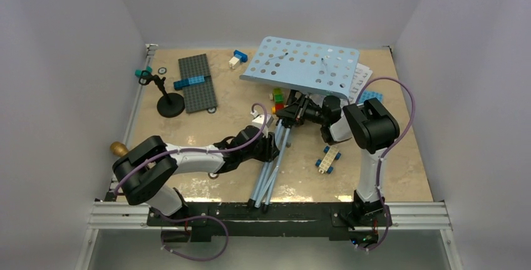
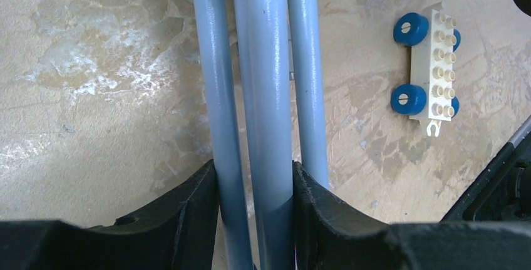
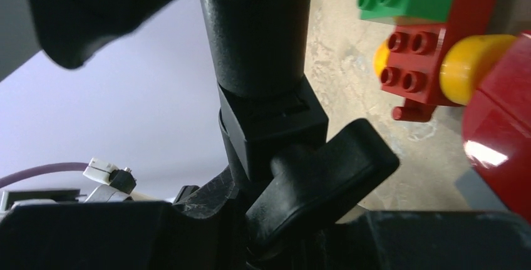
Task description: Pack up the instrument practice props
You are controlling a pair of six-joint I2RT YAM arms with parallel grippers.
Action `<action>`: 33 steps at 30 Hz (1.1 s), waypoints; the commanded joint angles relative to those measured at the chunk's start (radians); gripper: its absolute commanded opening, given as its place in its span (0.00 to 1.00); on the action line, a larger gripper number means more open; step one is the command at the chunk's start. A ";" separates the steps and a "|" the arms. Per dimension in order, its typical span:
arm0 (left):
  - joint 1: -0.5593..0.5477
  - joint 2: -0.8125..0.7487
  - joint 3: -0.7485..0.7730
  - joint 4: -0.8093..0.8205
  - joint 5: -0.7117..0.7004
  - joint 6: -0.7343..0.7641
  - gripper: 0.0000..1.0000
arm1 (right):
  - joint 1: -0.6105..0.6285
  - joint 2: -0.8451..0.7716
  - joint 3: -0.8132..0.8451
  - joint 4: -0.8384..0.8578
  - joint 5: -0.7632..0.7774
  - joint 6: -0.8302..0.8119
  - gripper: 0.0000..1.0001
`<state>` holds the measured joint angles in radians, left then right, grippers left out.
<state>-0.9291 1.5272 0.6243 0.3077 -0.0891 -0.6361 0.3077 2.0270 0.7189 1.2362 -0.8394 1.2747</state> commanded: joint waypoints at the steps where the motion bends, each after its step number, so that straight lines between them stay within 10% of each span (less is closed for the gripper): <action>1: 0.037 0.014 0.051 0.154 -0.078 0.080 0.00 | 0.019 -0.014 0.041 0.185 -0.126 0.139 0.00; 4: 0.042 0.016 0.047 0.154 -0.079 0.075 0.00 | 0.015 -0.006 0.025 0.167 -0.114 0.144 0.00; 17: 0.060 0.001 0.021 0.179 -0.105 0.051 0.00 | 0.014 -0.151 -0.101 -0.047 -0.058 0.012 0.65; 33: 0.062 -0.026 0.003 0.205 -0.131 0.021 0.00 | 0.011 -0.406 -0.290 -0.469 0.044 -0.272 0.71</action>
<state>-0.9108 1.5490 0.6071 0.3206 -0.0395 -0.6052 0.2886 1.6791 0.4652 0.8318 -0.6582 1.1141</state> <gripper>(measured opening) 0.434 0.706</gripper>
